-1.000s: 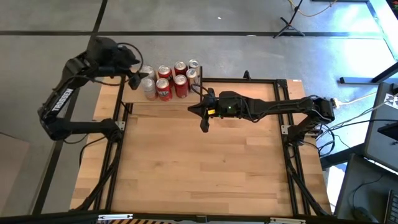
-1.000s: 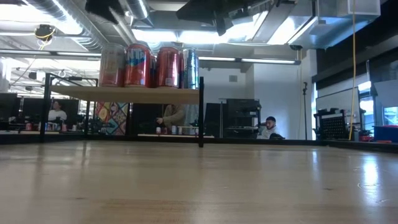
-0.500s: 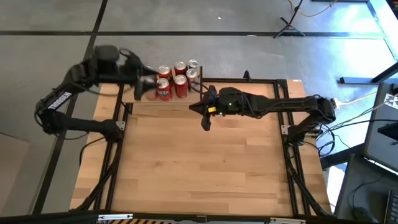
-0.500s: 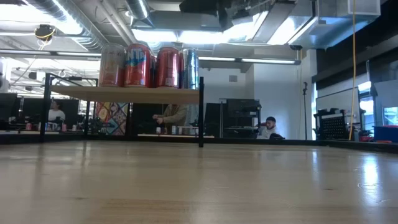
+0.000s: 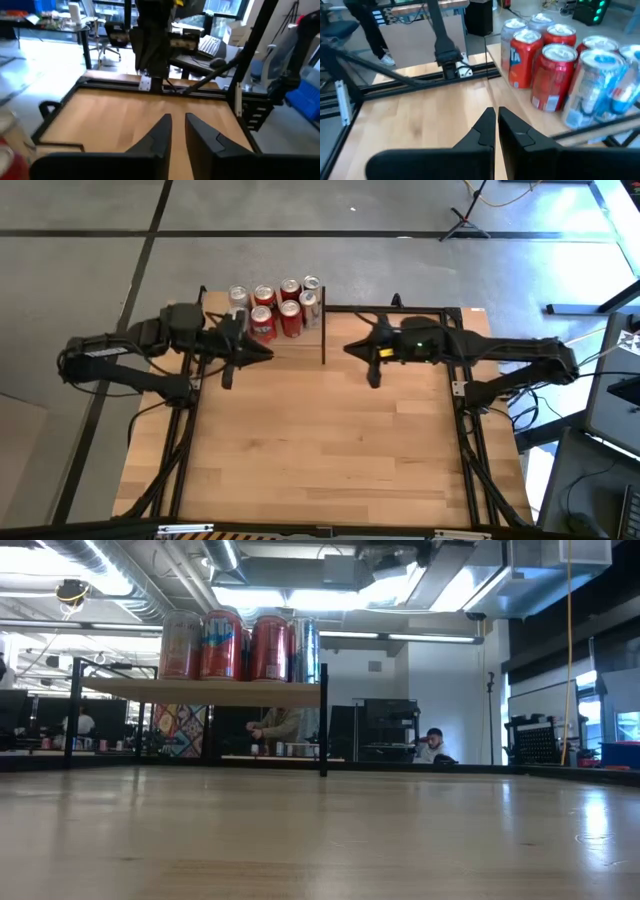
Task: Place canned beverage on shelf
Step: Return to Home Position
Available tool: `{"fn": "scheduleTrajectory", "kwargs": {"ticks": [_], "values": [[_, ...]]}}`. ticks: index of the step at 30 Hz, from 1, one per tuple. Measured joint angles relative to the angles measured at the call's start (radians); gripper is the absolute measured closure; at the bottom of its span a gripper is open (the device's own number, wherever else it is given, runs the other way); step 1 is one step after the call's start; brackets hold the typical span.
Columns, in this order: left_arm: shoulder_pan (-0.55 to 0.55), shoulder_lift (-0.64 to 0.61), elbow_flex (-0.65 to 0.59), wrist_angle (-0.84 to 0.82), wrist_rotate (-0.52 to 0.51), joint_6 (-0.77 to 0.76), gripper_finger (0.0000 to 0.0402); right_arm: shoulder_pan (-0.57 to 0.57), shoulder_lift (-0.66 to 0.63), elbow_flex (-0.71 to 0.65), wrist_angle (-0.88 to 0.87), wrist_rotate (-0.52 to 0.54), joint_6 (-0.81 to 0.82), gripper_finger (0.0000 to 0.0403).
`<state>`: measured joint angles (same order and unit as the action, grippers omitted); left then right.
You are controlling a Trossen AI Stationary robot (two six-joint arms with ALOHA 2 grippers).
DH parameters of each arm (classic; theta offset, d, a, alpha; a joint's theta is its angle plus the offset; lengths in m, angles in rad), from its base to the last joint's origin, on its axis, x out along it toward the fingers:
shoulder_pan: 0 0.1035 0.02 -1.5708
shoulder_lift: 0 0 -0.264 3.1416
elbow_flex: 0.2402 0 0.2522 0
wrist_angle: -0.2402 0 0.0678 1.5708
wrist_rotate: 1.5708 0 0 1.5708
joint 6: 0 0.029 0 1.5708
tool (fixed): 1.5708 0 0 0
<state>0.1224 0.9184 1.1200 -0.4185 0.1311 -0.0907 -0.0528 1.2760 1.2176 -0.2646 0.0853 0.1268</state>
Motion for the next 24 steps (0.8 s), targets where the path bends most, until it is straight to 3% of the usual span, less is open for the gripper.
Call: {"fn": "scheduleTrajectory", "kwargs": {"ticks": [9,18,24], "values": [[-0.050,-0.115,-0.198,0.068,-0.089,-0.075,0.0374,0.000,-0.212,-0.226,0.038,-0.025,0.036,0.0391],[-0.050,-0.105,-0.268,0.077,-0.190,-0.036,0.0374,0.000,-0.378,-0.368,0.038,-0.015,0.026,0.0391],[-0.094,-0.146,-0.432,0.265,-0.193,-0.010,0.0374,0.000,-0.493,-0.471,0.098,-0.015,0.046,0.0391]]}}
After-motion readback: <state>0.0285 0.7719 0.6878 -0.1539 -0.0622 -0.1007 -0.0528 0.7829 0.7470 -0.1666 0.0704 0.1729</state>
